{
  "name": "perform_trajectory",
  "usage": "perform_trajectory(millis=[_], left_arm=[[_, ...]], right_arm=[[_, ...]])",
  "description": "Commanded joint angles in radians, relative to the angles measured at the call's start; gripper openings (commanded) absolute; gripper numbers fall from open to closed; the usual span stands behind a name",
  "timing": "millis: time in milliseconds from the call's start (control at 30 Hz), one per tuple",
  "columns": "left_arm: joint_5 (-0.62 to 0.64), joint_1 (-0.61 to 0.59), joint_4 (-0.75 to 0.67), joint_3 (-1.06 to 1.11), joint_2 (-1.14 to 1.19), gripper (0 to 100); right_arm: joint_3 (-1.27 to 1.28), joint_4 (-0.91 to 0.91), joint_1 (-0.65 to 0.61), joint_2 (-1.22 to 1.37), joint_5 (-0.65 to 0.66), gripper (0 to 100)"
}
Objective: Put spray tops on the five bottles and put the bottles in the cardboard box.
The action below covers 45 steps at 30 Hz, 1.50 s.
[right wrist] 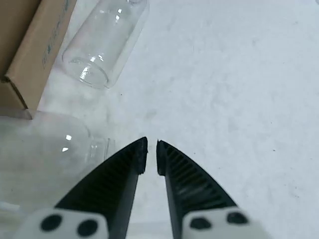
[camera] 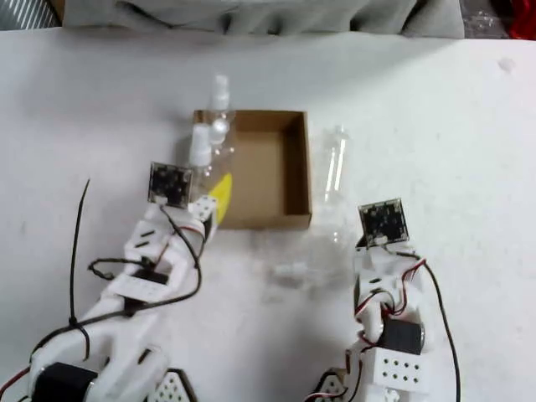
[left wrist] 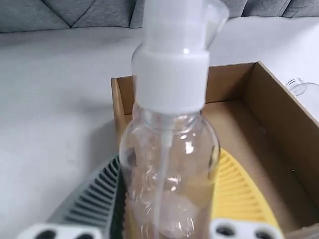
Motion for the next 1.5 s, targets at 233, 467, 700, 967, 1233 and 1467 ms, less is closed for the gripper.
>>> perform_trajectory(millis=[233, 467, 700, 967, 1233, 1467], left_arm=[[-0.009, 0.004, 0.025, -0.006, 0.001, 20], [-0.002, 0.002, 0.025, -0.002, 0.001, 32], [-0.002, 0.002, 0.025, 0.000, 0.001, 32], [-0.002, -0.028, 0.025, 0.000, -0.007, 32], [0.014, -0.028, 0.025, -0.002, -0.007, 38], [0.034, -0.031, 0.025, -0.003, -0.018, 40]], right_arm=[[0.003, -0.016, -0.002, -0.007, 0.009, 1.5], [0.003, -0.016, -0.002, -0.007, 0.009, 1.5], [0.009, -0.016, -0.002, -0.007, 0.009, 1.5], [0.011, -0.018, -0.005, -0.007, 0.009, 1.5], [0.011, -0.021, -0.005, -0.007, 0.009, 1.5], [0.011, -0.021, -0.005, -0.007, 0.009, 1.5]])
